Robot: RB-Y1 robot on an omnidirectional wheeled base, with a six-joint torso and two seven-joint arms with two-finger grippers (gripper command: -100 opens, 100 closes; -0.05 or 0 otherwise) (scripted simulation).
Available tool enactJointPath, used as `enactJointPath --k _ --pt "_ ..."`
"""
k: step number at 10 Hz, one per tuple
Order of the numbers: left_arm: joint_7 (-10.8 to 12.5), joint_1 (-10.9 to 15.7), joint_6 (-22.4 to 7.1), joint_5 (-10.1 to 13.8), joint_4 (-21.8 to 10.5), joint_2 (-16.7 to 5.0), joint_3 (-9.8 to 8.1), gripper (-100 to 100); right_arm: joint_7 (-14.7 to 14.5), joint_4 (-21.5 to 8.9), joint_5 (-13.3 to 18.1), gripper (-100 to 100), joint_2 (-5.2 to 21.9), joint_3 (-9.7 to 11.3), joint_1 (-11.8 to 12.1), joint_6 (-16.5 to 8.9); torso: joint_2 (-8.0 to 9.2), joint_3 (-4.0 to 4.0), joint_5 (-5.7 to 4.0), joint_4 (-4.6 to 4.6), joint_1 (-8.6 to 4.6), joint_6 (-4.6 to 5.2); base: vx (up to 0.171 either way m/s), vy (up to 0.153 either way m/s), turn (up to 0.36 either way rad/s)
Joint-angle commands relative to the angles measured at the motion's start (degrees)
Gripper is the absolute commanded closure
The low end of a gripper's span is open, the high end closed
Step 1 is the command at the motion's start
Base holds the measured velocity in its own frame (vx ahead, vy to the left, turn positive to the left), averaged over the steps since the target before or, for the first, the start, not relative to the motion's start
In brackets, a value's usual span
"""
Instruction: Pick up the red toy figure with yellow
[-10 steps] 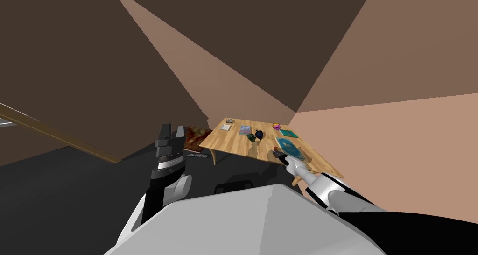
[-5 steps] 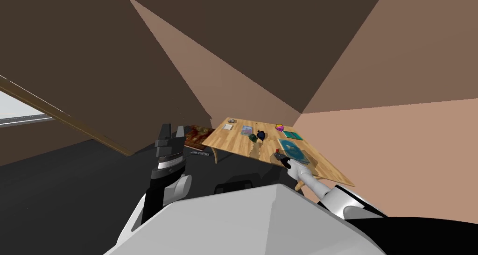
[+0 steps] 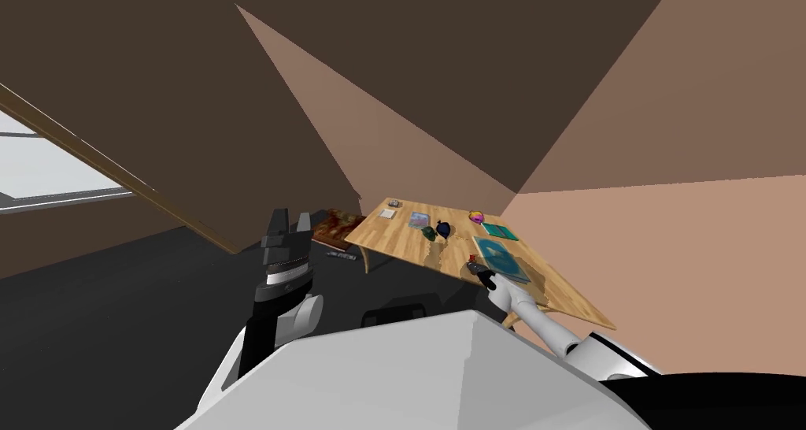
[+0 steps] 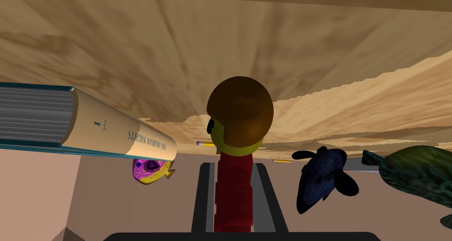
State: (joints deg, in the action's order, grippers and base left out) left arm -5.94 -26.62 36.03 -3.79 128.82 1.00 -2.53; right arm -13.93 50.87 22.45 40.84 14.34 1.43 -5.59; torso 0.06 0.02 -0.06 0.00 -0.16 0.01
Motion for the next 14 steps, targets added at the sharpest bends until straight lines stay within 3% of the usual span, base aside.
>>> enactJointPath --k 1,2,4,5,6,7,10,11,12,13,14 --pt "0.00 0.00 0.00 0.00 0.00 0.00 0.00 0 -0.14 2.03 -0.54 100 0.26 0.14 0.61 -0.61 0.00 0.00 0.00 0.00 0.00 0.00 -0.004 -0.010 -0.019" --pt "0.00 0.00 0.00 0.00 0.00 0.00 0.00 0 -1.89 4.51 -2.83 100 0.77 -1.11 3.48 -2.87 -0.02 -0.01 0.01 0.01 0.04 -0.01 -0.005 -0.014 0.148" --pt "0.00 0.00 0.00 0.00 0.00 0.00 0.00 0 -1.89 6.37 -2.83 100 0.77 -1.11 3.90 -2.87 -0.02 -0.01 0.01 0.00 0.01 -0.01 -0.007 -0.016 0.038" --pt "0.00 0.00 0.00 0.00 0.00 0.00 0.00 0 -3.63 8.37 -5.13 100 1.28 -2.35 6.47 -5.13 -0.03 -0.01 0.01 0.00 0.03 -0.02 -0.008 -0.014 0.132" --pt "0.00 0.00 0.00 0.00 0.00 0.00 0.00 0 -3.63 10.71 -5.13 100 1.28 -2.35 7.20 -5.13 0.03 0.01 0.03 -0.01 0.01 0.04 -0.015 -0.022 0.073" --pt "0.00 0.00 0.00 0.00 0.00 0.00 0.00 0 -5.38 12.41 -7.42 100 1.79 -3.60 9.93 -7.39 0.00 0.01 0.02 0.02 0.02 -0.05 -0.016 -0.023 0.207" --pt "0.00 0.00 0.00 0.00 0.00 0.00 0.00 0 -5.38 15.05 -7.42 100 1.79 -3.60 10.49 -7.39 -0.05 -0.04 0.04 -0.02 0.07 -0.02 -0.006 -0.012 0.013" --pt "0.00 0.00 0.00 0.00 0.00 0.00 0.00 0 -7.12 17.17 -9.71 100 2.30 -4.84 13.02 -9.66 -0.08 -0.05 0.06 -0.02 0.12 -0.03 -0.007 -0.009 0.157" --pt "0.00 0.00 0.00 0.00 0.00 0.00 0.00 0 -7.12 19.28 -9.71 100 2.30 -4.84 13.79 -9.66 -0.06 -0.03 0.05 -0.01 0.09 -0.05 -0.010 -0.020 0.091" --pt "0.00 0.00 0.00 0.00 0.00 0.00 0.00 0 -6.83 18.39 -9.59 100 2.37 -4.51 13.13 -9.69 -0.04 -0.02 0.05 -0.01 0.06 -0.03 -0.004 -0.009 0.006" --pt "0.00 0.00 0.00 0.00 0.00 0.00 0.00 0 -6.94 18.61 -9.65 0 2.40 -4.55 13.24 -9.80 -0.06 -0.04 0.04 -0.02 0.07 -0.03 0.000 0.000 0.000"
